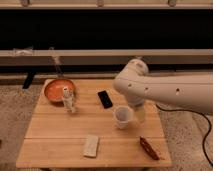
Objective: Place the pepper in the ceramic bowl
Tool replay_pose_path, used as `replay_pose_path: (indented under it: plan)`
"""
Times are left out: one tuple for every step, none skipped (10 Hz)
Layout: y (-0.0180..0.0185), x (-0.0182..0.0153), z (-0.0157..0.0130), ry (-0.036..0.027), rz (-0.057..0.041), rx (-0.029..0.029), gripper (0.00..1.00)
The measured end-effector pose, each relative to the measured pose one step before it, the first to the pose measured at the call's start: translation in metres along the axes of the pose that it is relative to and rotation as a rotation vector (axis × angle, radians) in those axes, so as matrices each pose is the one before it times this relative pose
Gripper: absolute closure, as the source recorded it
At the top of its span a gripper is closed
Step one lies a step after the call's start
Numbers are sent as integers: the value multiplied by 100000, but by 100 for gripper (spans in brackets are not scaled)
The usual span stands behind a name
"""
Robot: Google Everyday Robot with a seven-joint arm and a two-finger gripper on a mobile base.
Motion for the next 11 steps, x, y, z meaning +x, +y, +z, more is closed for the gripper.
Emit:
replay_pose_path:
  plan:
    - [2571, -801, 133, 441, 5251, -2519, 20]
    - [2346, -1298, 632, -731, 5684, -2258, 20]
    - [1565, -856, 975, -291, 4097, -1644, 20]
    - [1388, -635, 1504, -832, 4641, -1677, 20]
    - [1211, -327, 2173, -883, 5598, -1867, 20]
    - [689, 382, 1862, -509, 4210, -1031, 20]
    - [256, 947, 1156, 144, 3025, -495, 20]
    - [461, 1985, 1470, 595, 4342, -757, 20]
    - [408, 2135, 793, 917, 3715, -781, 20]
    - [242, 1741, 397, 679, 2634, -534, 20]
    - [209, 2024, 598, 448, 3518, -673, 20]
